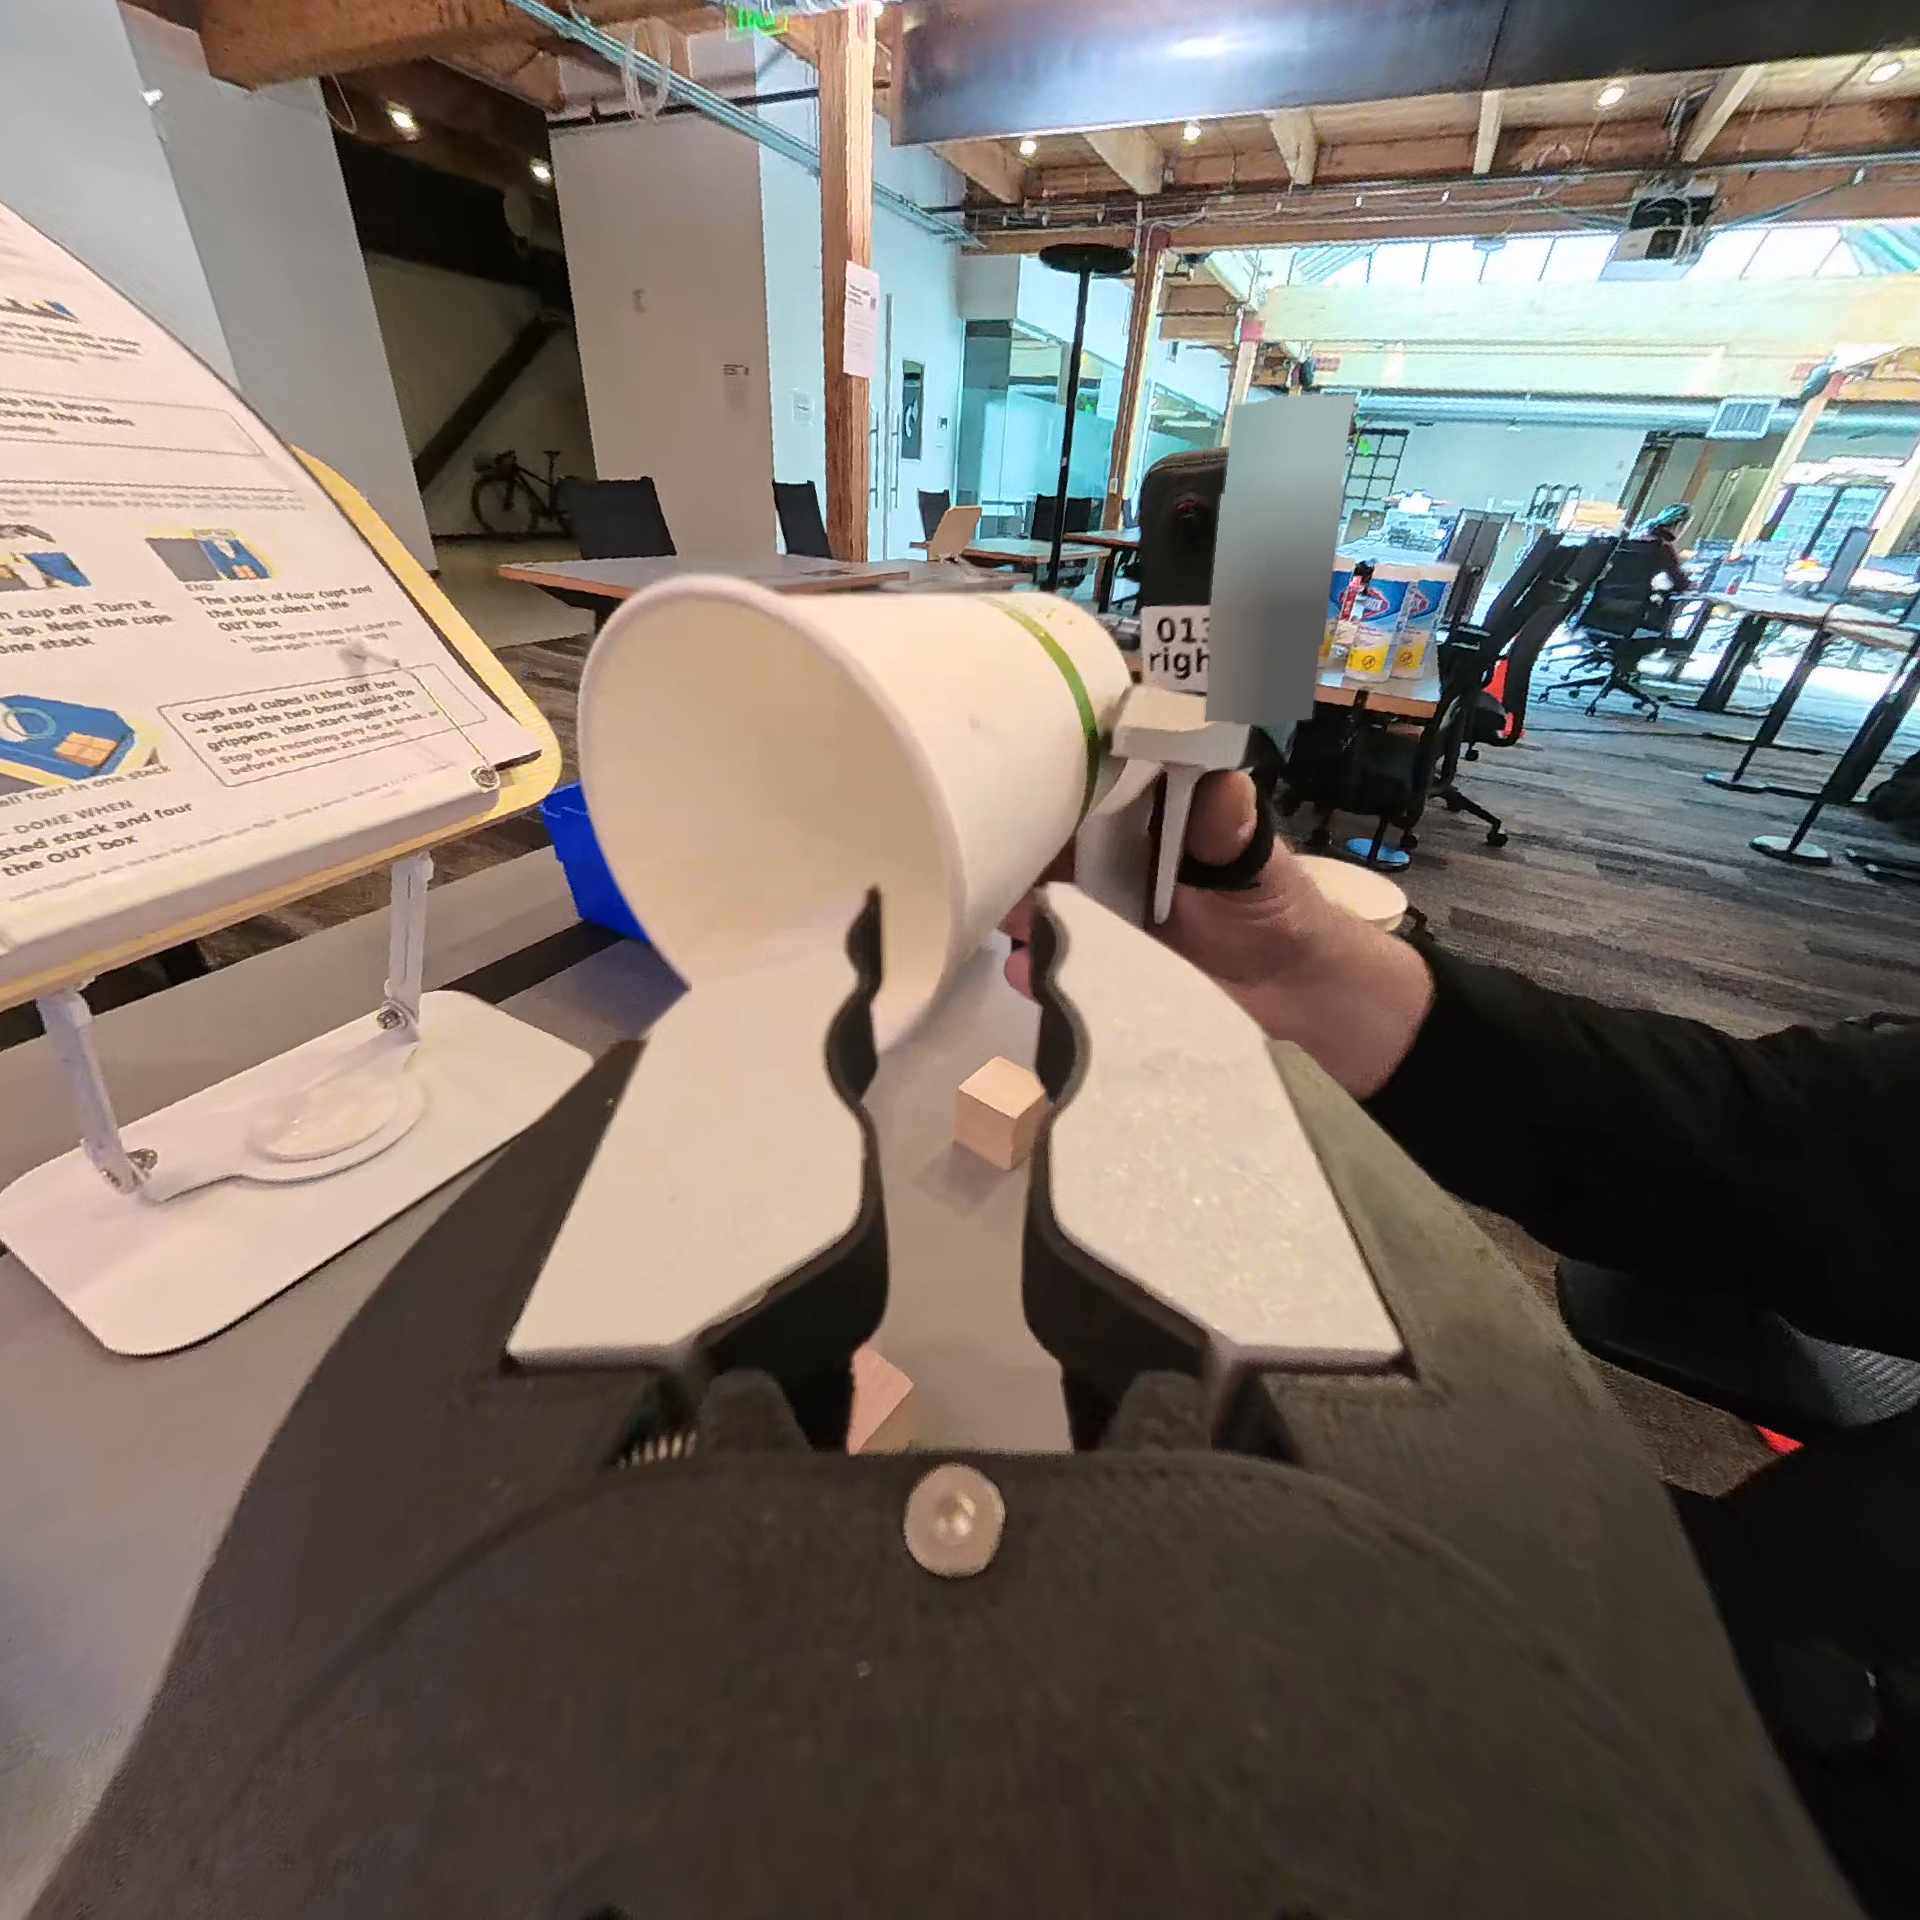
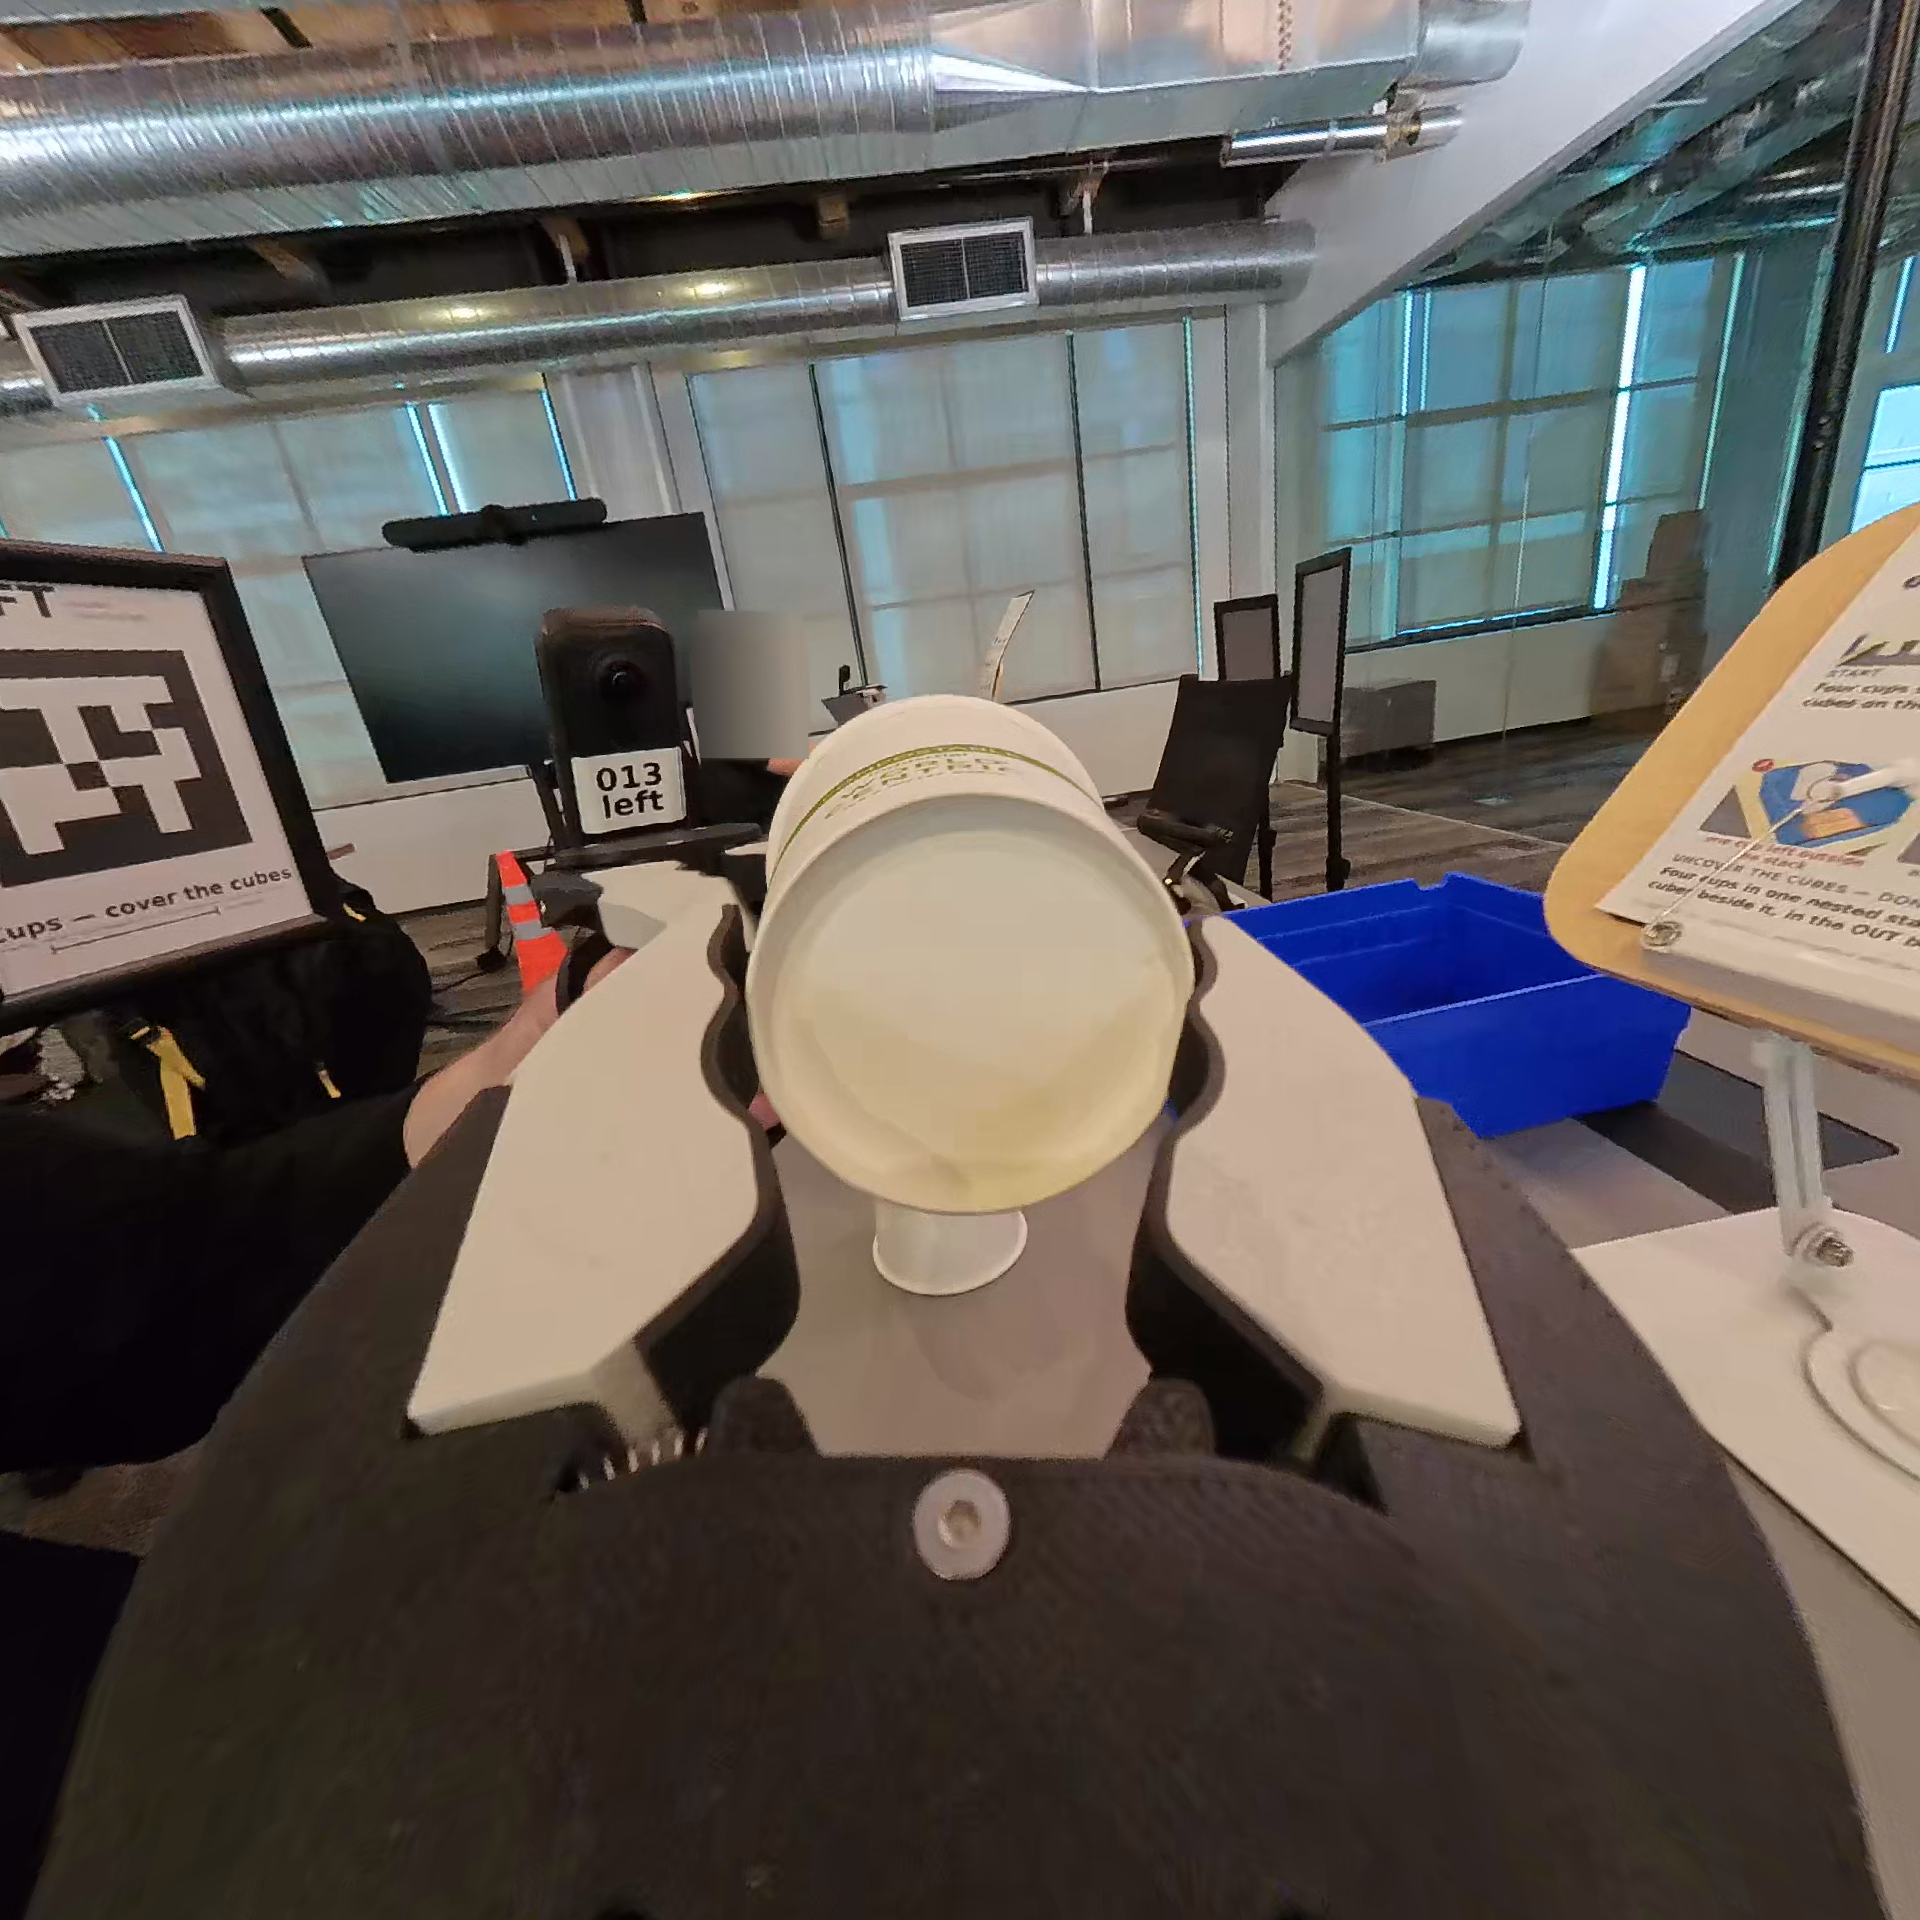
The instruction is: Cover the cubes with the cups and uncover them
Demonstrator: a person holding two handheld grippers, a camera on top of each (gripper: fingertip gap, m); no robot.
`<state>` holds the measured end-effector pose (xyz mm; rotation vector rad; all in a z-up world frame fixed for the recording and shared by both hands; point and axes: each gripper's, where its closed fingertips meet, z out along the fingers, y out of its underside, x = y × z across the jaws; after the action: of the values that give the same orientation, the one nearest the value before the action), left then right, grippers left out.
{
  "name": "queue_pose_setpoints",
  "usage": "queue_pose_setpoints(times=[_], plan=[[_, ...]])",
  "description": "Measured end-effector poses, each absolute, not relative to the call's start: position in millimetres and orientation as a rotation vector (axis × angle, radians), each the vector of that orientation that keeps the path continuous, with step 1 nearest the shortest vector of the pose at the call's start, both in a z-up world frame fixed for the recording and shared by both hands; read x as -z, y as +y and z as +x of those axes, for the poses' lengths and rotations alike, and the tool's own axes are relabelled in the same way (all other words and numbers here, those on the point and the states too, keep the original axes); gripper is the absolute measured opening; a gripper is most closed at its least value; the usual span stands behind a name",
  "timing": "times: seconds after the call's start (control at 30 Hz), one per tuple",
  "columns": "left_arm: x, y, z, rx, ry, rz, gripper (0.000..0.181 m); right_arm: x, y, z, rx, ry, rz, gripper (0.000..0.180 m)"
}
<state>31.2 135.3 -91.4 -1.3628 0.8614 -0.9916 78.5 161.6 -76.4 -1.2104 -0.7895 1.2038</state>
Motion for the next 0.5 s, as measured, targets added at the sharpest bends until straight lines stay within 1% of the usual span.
queue_pose_setpoints(times=[0.07, 0.17, 0.2, 0.23, 0.27, 0.33, 0.4, 0.5], plan=[[89.4, 132.0, 31.1, 1.043, 0.862, -1.334, 0.008, 78.2, 160.8, 76.0, -1.212, -0.779, -1.208, 0.08], [89.0, 128.6, 29.8, 1.089, 0.881, -1.327, 0.005, 81.7, 160.7, 74.5, -1.259, -0.773, -1.217, 0.08], [88.8, 127.2, 30.0, 1.07, 0.898, -1.321, 0.003, 83.5, 162.4, 75.7, -1.236, -0.774, -1.23, 0.083], [87.4, 124.7, 30.4, 1.063, 0.915, -1.317, 0.002, 85.2, 165.5, 78.5, -1.19, -0.776, -1.253, 0.095], [89.0, 126.6, 29.3, 1.02, 0.928, -1.348, 0.002, 85.6, 167.0, 82.7, -1.139, -0.793, -1.267, 0.1], [93.7, 130.9, 24.2, 0.909, 0.971, -1.416, 0.002, 86.3, 168.7, 92.8, -0.953, -0.88, -1.298, 0.104], [98.4, 128.7, 20.4, 0.817, 1.053, -1.475, 0.002, 88.0, 166.3, 99.3, -0.734, -1.026, -1.337, 0.103], [104.1, 120.8, 18.6, 0.663, 1.188, -1.538, 0.002, 90.1, 153.3, 94.9, -0.516, -1.273, -1.378, 0.103]])
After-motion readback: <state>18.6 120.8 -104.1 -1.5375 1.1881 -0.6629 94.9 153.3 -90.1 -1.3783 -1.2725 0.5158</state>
